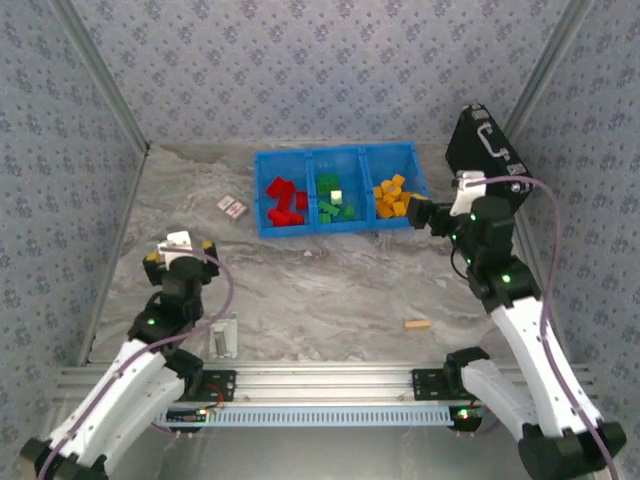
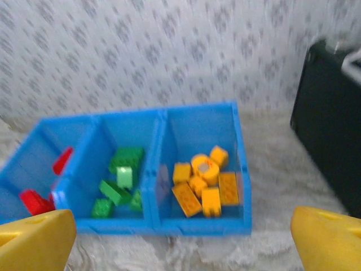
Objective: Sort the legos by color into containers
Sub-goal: Reset both arms
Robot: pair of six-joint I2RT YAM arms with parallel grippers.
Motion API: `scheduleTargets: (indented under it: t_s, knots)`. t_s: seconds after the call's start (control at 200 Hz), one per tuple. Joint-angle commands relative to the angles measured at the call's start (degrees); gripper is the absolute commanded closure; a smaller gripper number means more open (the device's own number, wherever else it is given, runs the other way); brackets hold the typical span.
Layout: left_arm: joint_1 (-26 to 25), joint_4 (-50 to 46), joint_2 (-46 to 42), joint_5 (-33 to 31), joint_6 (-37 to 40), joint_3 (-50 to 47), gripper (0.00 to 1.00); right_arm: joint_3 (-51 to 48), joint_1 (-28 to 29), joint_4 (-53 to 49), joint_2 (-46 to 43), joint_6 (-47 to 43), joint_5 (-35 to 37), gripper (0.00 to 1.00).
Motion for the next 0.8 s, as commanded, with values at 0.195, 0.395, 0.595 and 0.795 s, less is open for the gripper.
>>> scheduleTargets:
  t_s: [0.195,0.395,0.595,0.795]
  knots:
    - [21.37,50.25,12.93,23.76,6.85,-17.63,0.0,-12.1,8.46,-5.46,-14.75,1.12,10.39,0.01]
    - [27.46,62.34,33.79,30.77,5.06,-13.23,0.0,-24.89,14.72,1.9,-21.66,1.95,17.75,0.01]
    - [25.11,64.15,50.28,34.65,7.96,-4.74,0.0,-32.23,18.53,13.36,-25.22,-1.47,19.72,0.01]
    - [26.0,58.25,54.29,34.64,7.26,0.52,0.0,-37.97,18.45,21.54,-24.89,-6.04,22.32,0.01]
